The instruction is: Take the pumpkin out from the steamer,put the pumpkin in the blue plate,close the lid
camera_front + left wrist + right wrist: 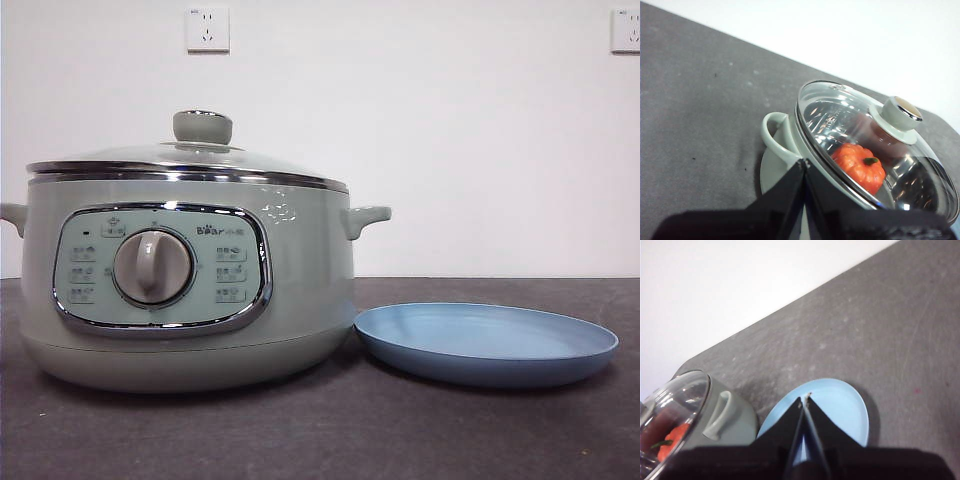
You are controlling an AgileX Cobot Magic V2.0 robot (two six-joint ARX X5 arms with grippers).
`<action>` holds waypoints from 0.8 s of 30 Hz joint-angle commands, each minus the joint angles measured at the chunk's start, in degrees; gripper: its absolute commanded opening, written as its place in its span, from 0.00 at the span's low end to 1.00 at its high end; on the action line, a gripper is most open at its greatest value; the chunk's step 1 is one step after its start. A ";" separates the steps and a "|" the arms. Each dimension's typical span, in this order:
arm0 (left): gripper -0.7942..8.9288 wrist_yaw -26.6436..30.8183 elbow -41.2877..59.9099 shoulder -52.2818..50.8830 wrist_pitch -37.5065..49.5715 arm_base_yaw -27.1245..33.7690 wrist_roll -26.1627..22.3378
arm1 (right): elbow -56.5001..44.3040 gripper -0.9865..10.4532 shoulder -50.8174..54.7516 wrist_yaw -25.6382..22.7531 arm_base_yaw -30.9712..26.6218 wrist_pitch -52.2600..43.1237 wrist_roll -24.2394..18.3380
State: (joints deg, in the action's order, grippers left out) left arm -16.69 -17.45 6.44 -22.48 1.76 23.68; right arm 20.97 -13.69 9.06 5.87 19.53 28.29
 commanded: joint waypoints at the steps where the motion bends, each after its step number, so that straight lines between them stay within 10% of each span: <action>1: 0.07 -0.17 -2.32 4.04 0.09 0.17 -1.95 | 4.02 0.07 -3.52 0.07 -0.13 0.44 -3.69; 11: 0.07 -4.46 -14.29 20.04 -0.28 0.15 -10.56 | 18.43 0.07 -15.19 0.72 -0.13 7.30 -12.37; 24: 0.08 -19.80 -29.31 36.28 -7.67 0.00 -16.81 | 34.18 0.09 -29.09 18.69 -0.11 20.92 -22.80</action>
State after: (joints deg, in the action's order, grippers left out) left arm -35.70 -46.37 42.61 -29.98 1.76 8.84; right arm 54.70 -42.28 26.04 5.87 40.14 7.49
